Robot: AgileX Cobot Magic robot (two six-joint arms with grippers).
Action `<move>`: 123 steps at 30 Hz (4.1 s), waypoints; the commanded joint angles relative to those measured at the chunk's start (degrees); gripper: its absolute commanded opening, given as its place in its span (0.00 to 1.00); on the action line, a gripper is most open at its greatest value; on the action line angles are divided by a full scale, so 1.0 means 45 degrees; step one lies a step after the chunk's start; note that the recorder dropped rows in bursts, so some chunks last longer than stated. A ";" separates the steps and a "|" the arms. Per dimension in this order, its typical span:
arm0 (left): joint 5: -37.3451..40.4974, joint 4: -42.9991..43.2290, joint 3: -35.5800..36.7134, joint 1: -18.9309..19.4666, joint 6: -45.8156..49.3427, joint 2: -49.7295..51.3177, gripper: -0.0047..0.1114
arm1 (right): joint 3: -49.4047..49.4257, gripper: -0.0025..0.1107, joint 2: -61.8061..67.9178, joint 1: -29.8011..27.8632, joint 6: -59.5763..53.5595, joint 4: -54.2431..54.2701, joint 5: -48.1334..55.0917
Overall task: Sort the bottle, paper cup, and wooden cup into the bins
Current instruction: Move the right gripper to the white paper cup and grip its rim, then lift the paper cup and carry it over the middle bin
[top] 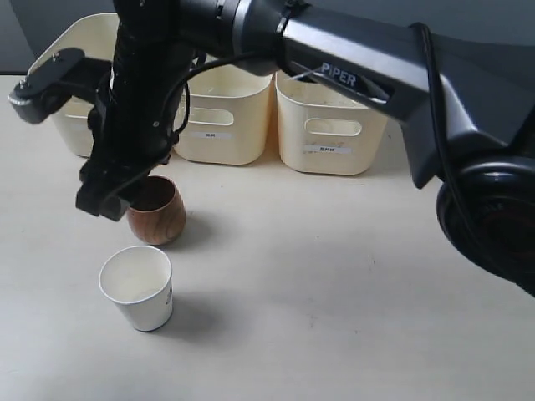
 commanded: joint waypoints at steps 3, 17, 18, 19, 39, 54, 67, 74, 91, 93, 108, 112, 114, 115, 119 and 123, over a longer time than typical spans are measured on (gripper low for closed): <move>-0.0066 -0.0031 -0.0062 -0.0051 -0.0015 0.0059 0.04 | 0.1732 0.52 -0.0523 0.0336 0.0021 -0.0760 0.0034; -0.0066 -0.0031 -0.0062 -0.0051 -0.0015 0.0059 0.04 | 0.1926 0.52 0.0057 0.0336 -0.0002 -0.0603 0.0034; -0.0066 -0.0031 -0.0062 -0.0051 -0.0015 0.0059 0.04 | 0.1926 0.52 0.0079 0.0336 -0.0002 -0.0679 0.0034; -0.0066 -0.0031 -0.0062 -0.0051 -0.0015 0.0059 0.04 | 0.1926 0.52 0.0079 0.0336 -0.0002 -0.0723 0.0034; -0.0066 -0.0031 -0.0062 -0.0051 -0.0015 0.0059 0.04 | 0.1926 0.52 0.0079 0.0336 0.0025 -0.0429 0.0034; -0.0066 -0.0031 -0.0062 -0.0051 -0.0015 0.0059 0.04 | 0.1926 0.52 0.0079 0.0336 0.0025 -0.0322 0.0034; -0.0066 -0.0031 -0.0062 -0.0051 -0.0015 0.0059 0.04 | 0.1926 0.45 0.0546 0.0336 0.0025 -0.0487 0.0034; -0.0066 -0.0031 -0.0062 -0.0051 -0.0015 0.0059 0.04 | 0.1926 0.02 -0.0314 0.0336 -0.0028 -0.1247 0.0034; -0.0066 -0.0031 -0.0062 -0.0051 -0.0015 0.0059 0.04 | 0.1926 0.02 -0.3214 0.0253 0.4148 -0.7673 -0.4549; -0.0066 -0.0031 -0.0062 -0.0051 -0.0015 0.0059 0.04 | 0.1926 0.02 -0.3104 0.0050 0.5077 -0.8658 -0.5000; -0.0066 -0.0031 -0.0062 -0.0051 -0.0015 0.0059 0.04 | 0.1901 0.02 -0.1795 -0.2993 0.5819 -0.6541 -0.6883; -0.0066 -0.0031 -0.0062 -0.0051 -0.0015 0.0059 0.04 | 0.1901 0.02 -0.1477 -0.3245 0.5819 -0.6055 -0.7242; -0.0066 -0.0031 -0.0062 -0.0051 -0.0015 0.0059 0.04 | 0.1901 0.02 -0.1274 -0.3340 0.5819 -0.6048 -0.7365; -0.0066 -0.0031 -0.0062 -0.0051 -0.0015 0.0059 0.04 | 0.1901 0.02 -0.1207 -0.3376 0.5819 -0.5988 -0.7414; -0.0066 -0.0031 -0.0062 -0.0051 -0.0015 0.0059 0.04 | 0.1901 0.02 -0.0875 -0.3517 0.5787 -0.5903 -0.7493; -0.0066 -0.0031 -0.0062 -0.0051 -0.0015 0.0059 0.04 | 0.1901 0.02 -0.0790 -0.3539 0.5787 -0.5726 -0.7602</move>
